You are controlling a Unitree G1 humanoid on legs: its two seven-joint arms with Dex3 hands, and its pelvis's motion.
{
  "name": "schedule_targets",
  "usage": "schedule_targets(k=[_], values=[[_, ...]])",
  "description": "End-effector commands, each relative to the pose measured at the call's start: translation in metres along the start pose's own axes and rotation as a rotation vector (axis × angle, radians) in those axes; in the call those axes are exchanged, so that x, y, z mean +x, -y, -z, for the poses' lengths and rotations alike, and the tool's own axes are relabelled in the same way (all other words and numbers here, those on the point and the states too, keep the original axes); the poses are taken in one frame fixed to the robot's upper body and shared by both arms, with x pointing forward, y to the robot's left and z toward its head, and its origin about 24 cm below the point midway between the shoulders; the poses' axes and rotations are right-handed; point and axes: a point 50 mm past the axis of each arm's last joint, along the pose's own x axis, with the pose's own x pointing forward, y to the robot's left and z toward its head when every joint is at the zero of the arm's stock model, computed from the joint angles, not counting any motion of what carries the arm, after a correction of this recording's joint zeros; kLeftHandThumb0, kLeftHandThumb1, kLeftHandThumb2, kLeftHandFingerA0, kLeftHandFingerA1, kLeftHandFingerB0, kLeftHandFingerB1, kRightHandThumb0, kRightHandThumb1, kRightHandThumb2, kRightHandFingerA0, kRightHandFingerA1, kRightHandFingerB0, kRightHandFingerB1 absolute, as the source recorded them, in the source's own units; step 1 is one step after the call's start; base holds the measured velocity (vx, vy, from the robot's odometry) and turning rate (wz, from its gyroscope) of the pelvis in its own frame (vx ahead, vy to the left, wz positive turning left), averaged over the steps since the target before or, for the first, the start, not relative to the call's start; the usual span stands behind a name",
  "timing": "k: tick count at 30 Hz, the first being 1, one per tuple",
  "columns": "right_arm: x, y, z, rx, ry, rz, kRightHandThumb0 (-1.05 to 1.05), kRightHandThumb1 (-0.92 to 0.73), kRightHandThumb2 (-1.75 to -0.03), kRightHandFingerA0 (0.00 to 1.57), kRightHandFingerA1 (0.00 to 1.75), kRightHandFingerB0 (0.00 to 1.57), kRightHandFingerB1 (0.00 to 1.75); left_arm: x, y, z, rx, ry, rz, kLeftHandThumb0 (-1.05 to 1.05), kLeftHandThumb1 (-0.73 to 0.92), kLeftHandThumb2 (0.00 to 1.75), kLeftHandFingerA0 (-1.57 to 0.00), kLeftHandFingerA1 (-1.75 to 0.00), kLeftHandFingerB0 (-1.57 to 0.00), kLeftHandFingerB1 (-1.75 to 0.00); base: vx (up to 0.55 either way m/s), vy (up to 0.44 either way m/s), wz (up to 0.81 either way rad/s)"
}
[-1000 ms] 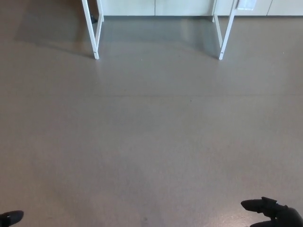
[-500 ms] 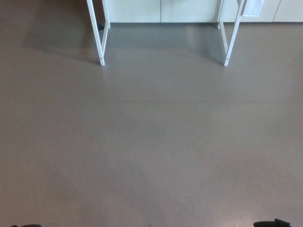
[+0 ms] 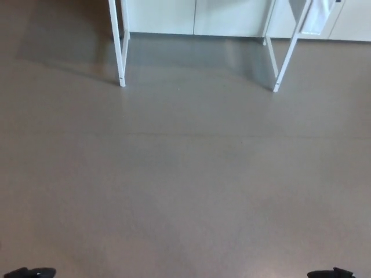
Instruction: The robot walk towards a table in front and then clicks the light switch button using the right hand's index finger
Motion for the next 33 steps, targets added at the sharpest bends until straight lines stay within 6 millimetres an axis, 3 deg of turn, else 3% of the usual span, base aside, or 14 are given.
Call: schedule_targets(k=[1,2,3,4,10,11,12,14,25,31,32,33], values=[[0.004,0.007,-0.002,-0.025,-0.006,0.006,-0.34,-0.66,-0.59,0.69,0.46,0.54,0.40,0.002,-0.002,-0.001,0.007,-0.010,0.011,-0.30,0.52,0.56,-0.42,-0.39,-0.45,-0.37,0.17,-0.109,0.06],[0.005,0.008,-0.003,-0.026,-0.004,0.006,-0.33,-0.65,-0.59,0.70,0.46,0.54,0.40,0.001,-0.002,-0.001,0.008,-0.006,0.010,-0.36,0.49,0.66,-0.39,-0.44,-0.42,-0.42,0.18,-0.147,0.09],[0.007,0.008,-0.004,-0.018,-0.002,0.009,-0.32,-0.65,-0.58,0.71,0.47,0.55,0.41,0.001,-0.003,-0.001,0.010,-0.008,0.007,-0.30,0.53,0.56,-0.41,-0.38,-0.44,-0.36,0.09,-0.154,0.12],[0.008,0.008,-0.005,-0.015,0.003,0.012,-0.32,-0.64,-0.58,0.71,0.48,0.56,0.41,0.001,-0.004,-0.001,0.006,-0.013,0.005,-0.36,0.49,0.66,-0.39,-0.44,-0.41,-0.42,0.19,-0.194,0.13],[0.010,0.008,-0.006,-0.009,0.001,0.009,-0.33,-0.64,-0.58,0.71,0.47,0.55,0.41,0.001,-0.004,-0.002,0.010,-0.016,0.003,-0.36,0.49,0.65,-0.39,-0.43,-0.41,-0.42,0.28,-0.183,-0.07],[0.010,0.008,-0.006,-0.011,0.000,0.008,-0.33,-0.64,-0.58,0.71,0.47,0.55,0.41,0.001,-0.004,-0.002,0.013,-0.015,0.002,-0.29,0.53,0.56,-0.42,-0.38,-0.43,-0.36,0.16,-0.066,0.01],[0.011,0.008,-0.007,-0.012,0.004,0.005,-0.32,-0.64,-0.58,0.70,0.47,0.55,0.41,0.001,-0.005,-0.002,0.014,-0.014,0.002,-0.35,0.49,0.65,-0.40,-0.44,-0.42,-0.42,0.15,-0.033,-0.05],[0.010,0.006,-0.005,-0.012,0.001,0.002,-0.33,-0.64,-0.58,0.71,0.47,0.55,0.41,-0.001,-0.004,0.000,0.015,-0.021,0.006,-0.35,0.50,0.65,-0.39,-0.43,-0.41,-0.42,0.16,0.008,-0.13],[0.012,0.006,-0.004,-0.032,-0.019,-0.019,-0.31,-0.64,-0.59,0.68,0.47,0.53,0.41,-0.001,-0.002,0.005,0.034,-0.018,0.030,-0.30,0.53,0.56,-0.44,-0.40,-0.43,-0.36,0.22,0.176,-0.06],[0.000,0.000,0.003,-0.059,-0.018,-0.053,-0.30,-0.64,-0.59,0.68,0.46,0.53,0.41,-0.010,0.005,0.022,0.079,-0.050,0.059,-0.32,0.51,0.55,-0.47,-0.41,-0.46,-0.37,0.22,0.042,0.07],[0.001,0.001,0.001,-0.073,-0.005,-0.057,-0.38,-0.54,-0.75,0.67,0.57,0.49,0.51,-0.009,0.006,0.022,0.077,-0.052,0.062,-0.32,0.52,0.56,-0.46,-0.41,-0.45,-0.37,0.26,-0.030,0.15],[0.001,0.001,0.000,-0.086,0.000,-0.059,-0.38,-0.54,-0.76,0.66,0.57,0.49,0.51,-0.010,0.007,0.023,0.078,-0.056,0.065,-0.33,0.53,0.56,-0.46,-0.40,-0.45,-0.36,0.27,-0.049,0.17]])
